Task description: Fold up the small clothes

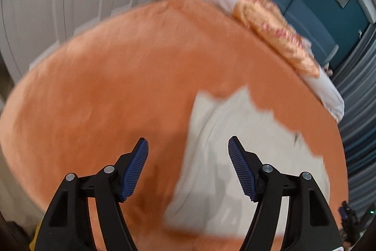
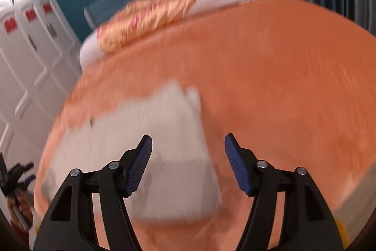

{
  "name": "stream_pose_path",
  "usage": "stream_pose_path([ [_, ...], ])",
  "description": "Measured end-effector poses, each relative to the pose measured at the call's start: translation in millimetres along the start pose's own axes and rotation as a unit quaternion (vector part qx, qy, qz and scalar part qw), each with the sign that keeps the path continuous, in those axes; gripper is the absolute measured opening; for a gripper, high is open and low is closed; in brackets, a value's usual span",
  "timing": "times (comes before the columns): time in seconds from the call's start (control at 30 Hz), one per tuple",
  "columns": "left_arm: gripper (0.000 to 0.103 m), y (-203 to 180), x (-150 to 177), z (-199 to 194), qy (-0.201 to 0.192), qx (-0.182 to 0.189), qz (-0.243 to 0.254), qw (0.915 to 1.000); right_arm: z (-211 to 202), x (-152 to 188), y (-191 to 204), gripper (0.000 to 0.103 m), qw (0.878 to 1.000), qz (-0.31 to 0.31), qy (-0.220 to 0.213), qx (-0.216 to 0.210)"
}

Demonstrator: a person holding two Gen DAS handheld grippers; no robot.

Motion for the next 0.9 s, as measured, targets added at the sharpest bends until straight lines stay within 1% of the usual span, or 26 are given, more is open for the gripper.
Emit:
stream_pose_path([
  [0.03, 0.068, 5.2, 9.1, 3.1, 0.012, 0.000, -0.003, 0.9999, 4.7, 17.1, -1.6, 0.062, 1.000, 0.001, 0.020, 0.001],
  [0.07, 0.068, 11.3, 20.5, 9.2, 0.030, 0.001, -0.008, 0.9995, 8.1, 27.1, -3.5, 0.062, 0.999, 0.006, 0.033, 0.000],
  [0.1, 0.068, 14.5, 32.8, 17.0, 0.051, 0.014, -0.016, 0.9985, 11.9, 38.1, -6.9, 0.063, 0.999, 0.016, 0.048, -0.003],
  [0.13, 0.068, 16.5, 40.4, 21.5, 0.062, 0.026, -0.026, 0.9974, 16.4, 45.5, -8.5, 0.063, 0.998, 0.028, 0.060, -0.010],
  [0.17, 0.068, 15.4, 47.5, 25.7, 0.068, 0.042, -0.036, 0.9962, 23.0, 53.2, -9.1, 0.062, 0.996, 0.043, 0.071, -0.023],
  [0.2, 0.068, 13.1, 51.4, 26.4, 0.068, 0.050, -0.036, 0.9958, 27.5, 55.1, -8.1, 0.062, 0.996, 0.051, 0.075, -0.026],
  [0.27, 0.068, 5.9, 54.2, 29.9, 0.062, 0.048, -0.028, 0.9965, 34.0, 57.8, -6.2, 0.062, 0.994, 0.058, 0.083, -0.034],
  [0.3, 0.066, 3.5, 54.0, 30.2, 0.059, 0.047, -0.024, 0.9968, 35.9, 58.5, -3.0, 0.063, 0.994, 0.060, 0.084, -0.041],
  [0.33, 0.057, -0.8, 53.3, 29.8, 0.057, 0.046, -0.018, 0.9971, 38.6, 57.6, -3.3, 0.063, 0.993, 0.066, 0.086, -0.043],
  [0.37, 0.038, -3.6, 52.5, 28.2, 0.056, 0.047, -0.014, 0.9972, 41.3, 56.8, -3.7, 0.058, 0.993, 0.070, 0.087, -0.041],
  [0.4, 0.032, -7.7, 51.0, 26.6, 0.057, 0.041, -0.007, 0.9975, 42.2, 56.5, -4.5, 0.051, 0.993, 0.073, 0.087, -0.041],
  [0.43, 0.024, -10.2, 48.0, 23.5, 0.050, 0.033, 0.001, 0.9982, 43.0, 55.3, -3.6, 0.032, 0.993, 0.075, 0.086, -0.041],
  [0.47, 0.012, -11.4, 46.4, 17.5, 0.042, 0.029, 0.007, 0.9987, 41.5, 53.3, -1.2, 0.023, 0.992, 0.079, 0.083, -0.052],
  [0.5, 0.009, -13.6, 44.0, 8.8, 0.032, 0.025, 0.016, 0.9990, 37.9, 50.9, 1.5, 0.014, 0.992, 0.082, 0.076, -0.065],
  [0.57, 0.009, -13.2, 41.1, -3.4, 0.021, 0.019, 0.022, 0.9994, 19.9, 40.1, 7.4, 0.010, 0.994, 0.068, 0.049, -0.068],
  [0.63, 0.009, -12.5, 41.3, -19.6, 0.010, 0.005, 0.033, 0.9994, 3.8, 31.3, 11.8, 0.009, 0.995, 0.059, 0.030, -0.070],
  [0.7, 0.008, -5.8, 44.3, -25.2, 0.011, -0.009, 0.034, 0.9993, -10.1, 28.5, 10.0, 0.009, 0.996, 0.051, 0.023, -0.070],
  [0.73, 0.008, 1.6, 48.8, -24.1, 0.016, -0.021, 0.031, 0.9992, -9.7, 31.4, 7.0, 0.009, 0.996, 0.048, 0.031, -0.064],
  [0.77, 0.008, 6.8, 51.2, -19.4, 0.023, -0.031, 0.028, 0.9988, -2.4, 38.8, -0.1, 0.009, 0.996, 0.049, 0.050, -0.050],
  [0.8, 0.009, 17.6, 59.7, -9.8, 0.040, -0.044, 0.019, 0.9981, 9.9, 49.4, -8.7, 0.009, 0.995, 0.054, 0.078, -0.036],
  [0.83, 0.009, 24.2, 66.8, 0.0, 0.055, -0.047, 0.009, 0.9973, 22.9, 61.8, -17.7, 0.009, 0.992, 0.060, 0.105, -0.022],
  [0.87, 0.009, 32.1, 76.8, 11.9, 0.073, -0.052, -0.003, 0.9960, 34.7, 73.2, -22.3, 0.010, 0.989, 0.065, 0.132, -0.017],
  [0.9, 0.009, 34.7, 79.5, 14.7, 0.077, -0.053, -0.009, 0.9956, 39.5, 77.4, -22.7, 0.010, 0.987, 0.068, 0.144, -0.021],
])
Point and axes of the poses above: each gripper's, at about its wrist camera, not at the fingertips, and z roughly the way its jaws point, y to its left, x to its underside, the point moved 9 cm from there along z, roughly the way its jaws point, and after that the axes turned 10 degrees about y, right-handed, at the moved point
